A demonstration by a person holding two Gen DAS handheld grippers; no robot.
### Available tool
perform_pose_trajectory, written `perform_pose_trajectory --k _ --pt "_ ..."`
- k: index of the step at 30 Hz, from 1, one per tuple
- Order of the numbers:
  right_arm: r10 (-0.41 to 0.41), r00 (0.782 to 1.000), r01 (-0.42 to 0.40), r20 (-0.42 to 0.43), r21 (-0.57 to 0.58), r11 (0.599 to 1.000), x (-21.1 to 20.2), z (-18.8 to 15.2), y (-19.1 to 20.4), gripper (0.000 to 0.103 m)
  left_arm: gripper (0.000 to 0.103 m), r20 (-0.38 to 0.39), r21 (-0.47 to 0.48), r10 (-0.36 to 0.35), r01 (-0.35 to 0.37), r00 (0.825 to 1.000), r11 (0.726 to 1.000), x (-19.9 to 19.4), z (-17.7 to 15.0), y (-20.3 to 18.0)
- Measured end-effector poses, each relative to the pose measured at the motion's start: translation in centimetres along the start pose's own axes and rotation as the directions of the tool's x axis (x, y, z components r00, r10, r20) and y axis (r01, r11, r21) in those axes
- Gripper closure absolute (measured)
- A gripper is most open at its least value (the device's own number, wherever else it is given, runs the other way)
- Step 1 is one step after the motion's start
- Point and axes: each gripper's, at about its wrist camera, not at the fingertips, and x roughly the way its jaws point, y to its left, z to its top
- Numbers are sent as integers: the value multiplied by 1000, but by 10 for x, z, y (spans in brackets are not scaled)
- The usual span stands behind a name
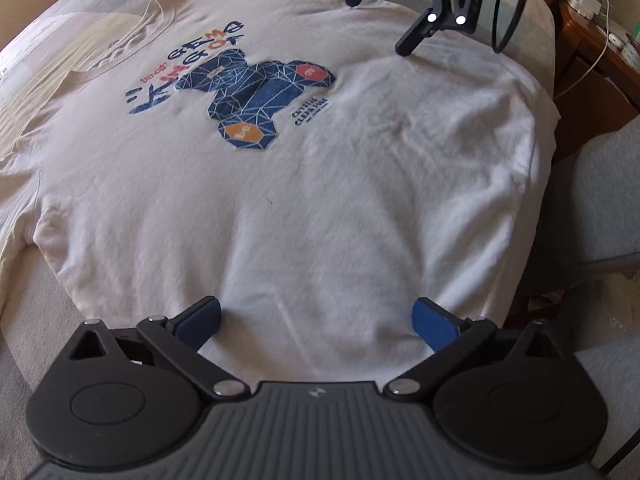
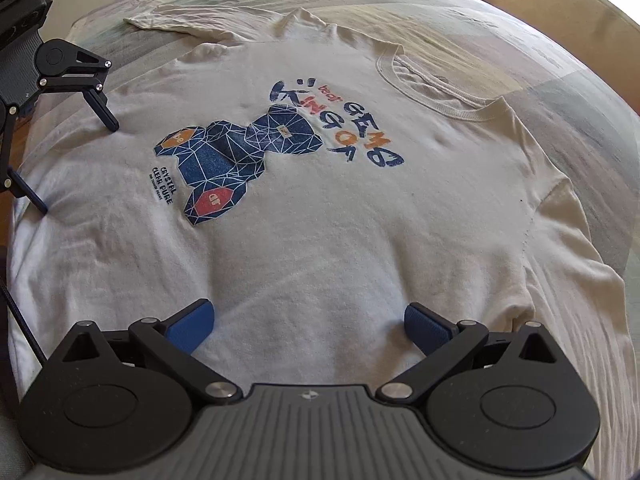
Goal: Fold clothes
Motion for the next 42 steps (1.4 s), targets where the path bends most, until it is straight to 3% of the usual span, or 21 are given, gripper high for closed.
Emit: perform_pose_trajectory --k 3,6,10,15,18,21,24,26,30,35,38,42 --pt "54 998 -53 34 -51 997 -20 -8 19 0 2 63 2 23 -24 998 1000 -7 10 3" --pt "134 991 -129 32 -125 984 -21 -13 48 0 2 74 15 7 -8 997 1000 10 21 1" --pt "144 989 -139 17 -171 975 -10 -32 74 0 1 101 46 -15 10 995 999 12 1 0" --pt "116 993 -112 18 -170 979 -28 -69 66 0 1 24 88 -26 24 999 996 -4 -28 2" --pt "91 995 -94 -28 -165 982 -38 -78 65 0 4 -20 82 -33 35 999 996 -11 -23 5" --pt "70 995 -79 -66 -155 985 -43 -68 67 0 4 47 112 -42 36 998 993 -12 -11 2" --pt "95 995 -86 42 -183 979 -45 -51 79 0 4 66 158 -60 49 996 986 4 -3 -9" --pt "125 991 -112 49 -203 973 -34 -43 89 0 3 85 171 -63 48 994 984 8 -10 -12" --pt "149 989 -139 27 -231 963 -23 -54 95 0 1 55 179 -62 51 997 983 -2 -37 3" --pt "105 994 -102 14 -141 985 -37 -78 76 0 1 -8 192 -39 40 999 981 -13 -58 17" --pt "80 996 -83 -29 -125 989 -39 -77 76 0 2 -45 197 -31 40 998 980 -15 -53 17" --pt "55 997 -61 -56 -121 991 -43 -66 79 0 4 -6 202 -16 16 1000 979 -23 -38 18"
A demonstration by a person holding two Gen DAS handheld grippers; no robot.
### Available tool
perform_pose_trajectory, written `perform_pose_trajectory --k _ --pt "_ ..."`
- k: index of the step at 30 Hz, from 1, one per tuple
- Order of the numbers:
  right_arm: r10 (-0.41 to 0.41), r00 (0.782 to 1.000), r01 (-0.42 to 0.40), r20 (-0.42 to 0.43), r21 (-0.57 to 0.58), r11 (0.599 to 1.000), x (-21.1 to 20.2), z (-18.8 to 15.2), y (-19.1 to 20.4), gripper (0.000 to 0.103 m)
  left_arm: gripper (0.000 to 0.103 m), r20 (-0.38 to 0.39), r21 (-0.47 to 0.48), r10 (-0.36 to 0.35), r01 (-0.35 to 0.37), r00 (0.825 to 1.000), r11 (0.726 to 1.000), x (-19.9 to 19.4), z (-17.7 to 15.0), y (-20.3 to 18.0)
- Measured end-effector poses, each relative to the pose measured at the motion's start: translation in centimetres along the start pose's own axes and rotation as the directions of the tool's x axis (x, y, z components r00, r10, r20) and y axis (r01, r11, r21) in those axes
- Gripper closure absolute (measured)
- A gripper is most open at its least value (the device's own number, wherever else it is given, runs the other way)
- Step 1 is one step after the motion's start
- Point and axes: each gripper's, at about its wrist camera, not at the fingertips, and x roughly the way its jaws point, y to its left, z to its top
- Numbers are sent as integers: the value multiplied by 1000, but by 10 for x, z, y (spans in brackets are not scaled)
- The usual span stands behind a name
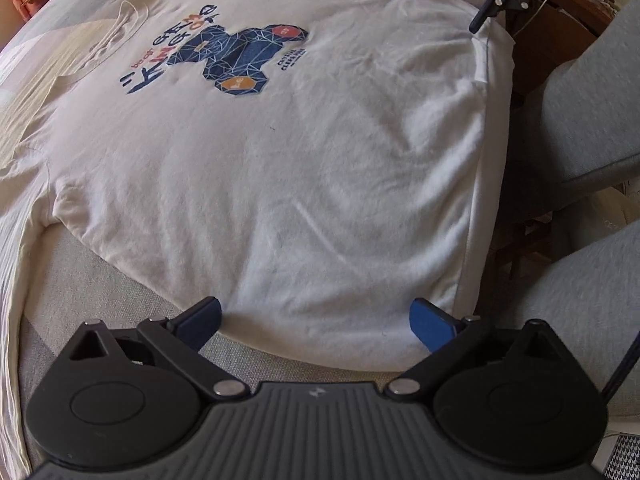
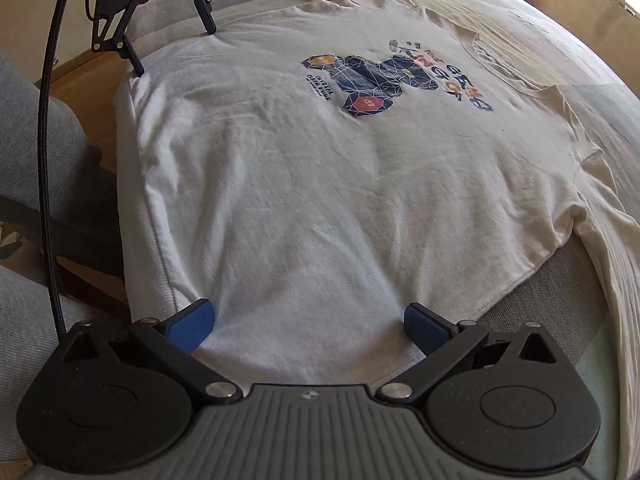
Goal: Fold clothes
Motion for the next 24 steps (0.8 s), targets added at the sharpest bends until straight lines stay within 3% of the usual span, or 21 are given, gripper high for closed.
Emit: perform_pose_trajectory --k 6,9,12,15,18,21,24 --pt "23 989 -15 146 -56 998 9 40 -6 0 4 103 -32 73 -70 992 997 20 42 26" --pt "24 991 -20 132 -31 999 28 50 -20 0 2 78 -74 69 -63 995 995 33 40 39" --pt "16 997 -22 76 70 997 30 33 -39 0 1 55 -164 57 -47 997 985 30 26 51" --pt "-16 998 10 55 122 992 17 7 -48 0 1 2 -232 88 -86 996 969 22 26 57" --pt "-55 998 50 17 196 979 8 8 -55 0 1 32 -291 156 -140 987 946 13 40 69" --pt "-137 984 110 116 213 971 7 28 -66 0 1 80 -354 203 -163 976 921 21 68 87" --pt "-224 956 183 188 216 959 29 57 -85 0 1 107 -392 231 -172 967 904 36 101 99"
